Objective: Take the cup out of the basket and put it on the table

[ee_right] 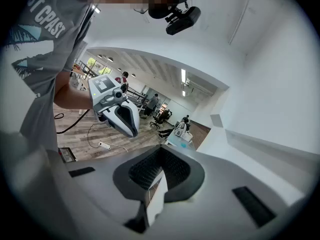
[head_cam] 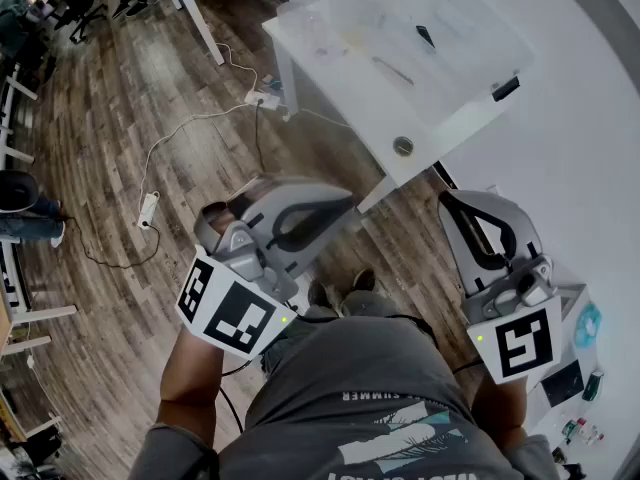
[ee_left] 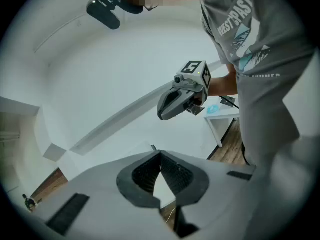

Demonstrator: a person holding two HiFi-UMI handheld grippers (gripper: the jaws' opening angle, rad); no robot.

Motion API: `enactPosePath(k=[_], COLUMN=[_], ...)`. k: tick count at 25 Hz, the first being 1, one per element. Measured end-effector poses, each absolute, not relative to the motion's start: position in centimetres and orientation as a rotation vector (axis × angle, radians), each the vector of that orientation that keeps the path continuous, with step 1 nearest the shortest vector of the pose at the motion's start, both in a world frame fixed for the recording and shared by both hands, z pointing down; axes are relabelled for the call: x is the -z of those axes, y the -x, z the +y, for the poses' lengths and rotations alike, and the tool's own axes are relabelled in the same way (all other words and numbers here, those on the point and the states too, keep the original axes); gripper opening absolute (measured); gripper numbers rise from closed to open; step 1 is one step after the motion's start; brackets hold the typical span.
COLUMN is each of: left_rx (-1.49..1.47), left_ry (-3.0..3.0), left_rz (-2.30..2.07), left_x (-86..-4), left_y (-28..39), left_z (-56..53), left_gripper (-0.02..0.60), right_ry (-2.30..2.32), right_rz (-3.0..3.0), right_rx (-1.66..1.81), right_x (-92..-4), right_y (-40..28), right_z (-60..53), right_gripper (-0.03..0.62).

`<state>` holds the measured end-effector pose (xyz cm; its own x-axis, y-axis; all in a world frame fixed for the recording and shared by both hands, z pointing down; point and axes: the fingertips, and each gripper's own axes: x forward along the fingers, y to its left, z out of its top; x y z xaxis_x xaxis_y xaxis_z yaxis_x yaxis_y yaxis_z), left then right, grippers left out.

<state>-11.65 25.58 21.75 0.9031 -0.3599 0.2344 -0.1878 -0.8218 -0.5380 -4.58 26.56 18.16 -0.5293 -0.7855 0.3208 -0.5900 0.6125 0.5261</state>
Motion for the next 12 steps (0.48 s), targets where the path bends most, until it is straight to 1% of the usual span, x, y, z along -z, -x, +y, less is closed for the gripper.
enactPosePath(k=[12], left_rx=[0.468], left_ry=[2.547], left_rz=[0.380], left_x=[-21.9], left_y=[9.8], left_z=[25.8], left_gripper=[0.011], right_ry=[-1.109], right_rz=[-2.321], right_rx=[0.444], right_x=[-18.4], right_y=[2.6], right_z=[26.6], right_gripper=[0.012])
